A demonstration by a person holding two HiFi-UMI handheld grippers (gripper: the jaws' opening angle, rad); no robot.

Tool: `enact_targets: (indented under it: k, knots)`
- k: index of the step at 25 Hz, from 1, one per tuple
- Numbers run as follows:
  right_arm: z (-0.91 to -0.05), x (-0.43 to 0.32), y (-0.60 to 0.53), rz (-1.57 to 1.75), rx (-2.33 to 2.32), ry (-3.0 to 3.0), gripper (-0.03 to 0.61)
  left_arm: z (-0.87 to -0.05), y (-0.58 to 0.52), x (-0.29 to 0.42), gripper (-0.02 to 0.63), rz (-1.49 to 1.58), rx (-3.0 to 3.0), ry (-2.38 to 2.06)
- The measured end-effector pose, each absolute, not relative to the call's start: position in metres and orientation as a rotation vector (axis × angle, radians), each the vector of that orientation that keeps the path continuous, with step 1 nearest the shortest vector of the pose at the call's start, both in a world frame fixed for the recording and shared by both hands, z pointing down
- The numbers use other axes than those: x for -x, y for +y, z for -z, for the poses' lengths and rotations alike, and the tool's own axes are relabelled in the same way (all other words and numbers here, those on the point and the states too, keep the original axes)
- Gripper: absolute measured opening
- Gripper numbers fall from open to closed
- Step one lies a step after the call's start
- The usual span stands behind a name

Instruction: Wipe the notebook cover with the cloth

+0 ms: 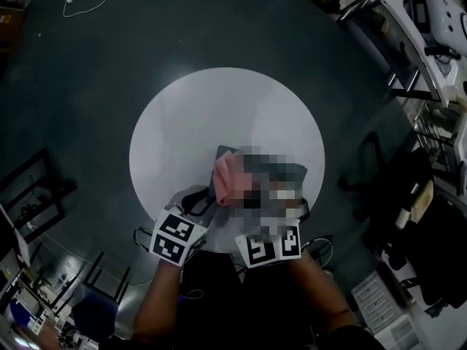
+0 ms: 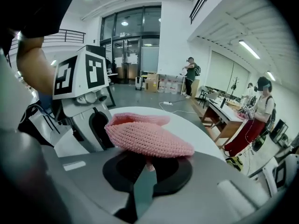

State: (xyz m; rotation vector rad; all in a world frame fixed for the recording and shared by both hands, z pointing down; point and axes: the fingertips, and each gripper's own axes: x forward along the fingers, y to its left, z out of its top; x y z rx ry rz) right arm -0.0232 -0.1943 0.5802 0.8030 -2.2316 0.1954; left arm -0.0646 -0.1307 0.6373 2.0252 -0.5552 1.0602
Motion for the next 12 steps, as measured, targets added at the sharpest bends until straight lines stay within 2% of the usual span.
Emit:
enact_targets:
  k: [12]
  knots:
    - [-0.618,0.063,-0.189,-0.246,-0.716,-2.194,0.029,-0.636,-0.132,0.073,0.092,-1.050,-2.023,-0.549]
